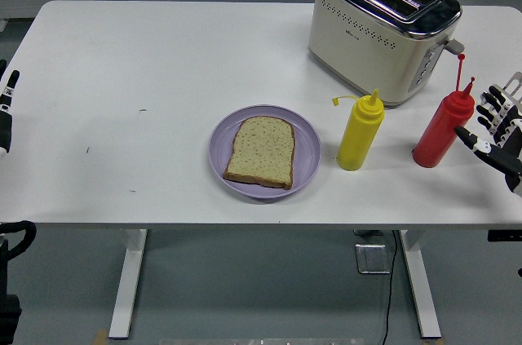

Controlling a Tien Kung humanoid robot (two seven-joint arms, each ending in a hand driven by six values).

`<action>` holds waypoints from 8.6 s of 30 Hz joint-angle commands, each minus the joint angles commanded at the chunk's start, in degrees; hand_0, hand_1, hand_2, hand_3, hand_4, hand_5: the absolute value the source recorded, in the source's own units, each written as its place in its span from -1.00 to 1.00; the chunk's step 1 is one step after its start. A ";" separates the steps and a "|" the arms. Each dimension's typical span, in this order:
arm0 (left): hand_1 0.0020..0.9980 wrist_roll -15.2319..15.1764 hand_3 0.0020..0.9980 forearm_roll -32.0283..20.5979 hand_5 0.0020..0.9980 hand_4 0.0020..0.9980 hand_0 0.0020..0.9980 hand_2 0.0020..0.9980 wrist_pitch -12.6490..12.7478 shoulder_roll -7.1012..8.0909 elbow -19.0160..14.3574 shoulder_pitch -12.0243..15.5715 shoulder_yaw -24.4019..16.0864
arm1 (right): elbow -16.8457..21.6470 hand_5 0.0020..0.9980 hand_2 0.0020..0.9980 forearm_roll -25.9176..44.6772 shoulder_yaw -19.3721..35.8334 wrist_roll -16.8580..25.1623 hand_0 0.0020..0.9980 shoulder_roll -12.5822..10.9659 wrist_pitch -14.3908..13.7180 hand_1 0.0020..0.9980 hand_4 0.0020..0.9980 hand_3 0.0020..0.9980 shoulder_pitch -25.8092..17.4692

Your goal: Pick up the cup,pour liquid into bread,place the cup on the desk

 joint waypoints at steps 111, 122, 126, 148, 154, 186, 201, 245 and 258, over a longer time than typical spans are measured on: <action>0.73 -0.15 0.58 0.15 1.00 0.33 0.69 0.77 0.31 -0.19 0.09 0.15 -1.04 | 10.47 -0.82 -0.63 -36.64 -16.72 -11.99 -1.00 -5.55 -23.95 -0.93 0.61 -0.54 28.37; 0.73 -0.17 0.58 0.22 1.00 0.33 0.69 0.77 0.28 -0.27 0.11 0.24 -1.41 | 5.12 -0.82 -0.62 -63.24 -27.91 -18.53 -1.00 -6.94 -21.13 -0.93 0.58 -0.54 39.60; 0.73 -0.20 0.58 0.21 1.00 0.33 0.69 0.77 0.29 -0.30 0.11 0.28 -1.49 | 3.44 -0.83 -0.62 -67.56 -33.79 -19.58 -1.00 -6.94 -19.84 -0.92 0.57 -0.53 43.67; 0.73 -0.31 0.58 0.18 1.00 0.33 0.69 0.77 0.38 -0.30 0.11 0.50 -1.94 | -0.57 -0.94 -0.59 -67.56 -48.49 -25.60 -1.00 -6.28 -14.67 -0.90 0.45 -0.52 54.76; 0.73 -0.28 0.58 0.20 1.00 0.33 0.69 0.78 0.30 -0.41 0.16 0.42 -1.68 | 0.48 -0.96 -0.59 -67.56 -57.27 -25.54 -1.00 -5.79 -12.97 -0.89 0.43 -0.51 56.63; 0.72 -0.41 0.58 0.04 1.00 0.32 0.68 0.77 0.52 -0.32 0.20 0.93 -1.42 | -1.99 -1.00 -0.58 -67.56 -52.57 -25.06 -1.00 -3.33 -13.23 -0.89 0.34 -0.50 56.51; 0.72 -0.41 0.58 0.09 1.00 0.32 0.67 0.77 0.66 -0.37 0.20 0.67 -1.47 | 2.75 -1.00 -0.61 -46.45 -29.88 -18.32 -1.00 -1.91 -17.08 -0.91 0.34 -0.51 42.88; 0.73 -0.19 0.56 -0.01 1.00 0.33 0.68 0.77 0.96 -0.26 0.19 0.47 -0.67 | -3.78 -0.84 -0.64 16.78 -2.89 7.22 -0.99 0.44 -16.48 -0.93 0.44 -0.51 17.94; 0.73 -0.21 0.56 0.07 1.00 0.32 0.69 0.77 0.99 -0.33 0.21 0.60 -0.57 | -15.20 -0.81 -0.62 21.34 -14.56 18.03 -0.89 3.19 -27.34 -0.89 0.45 -0.50 19.40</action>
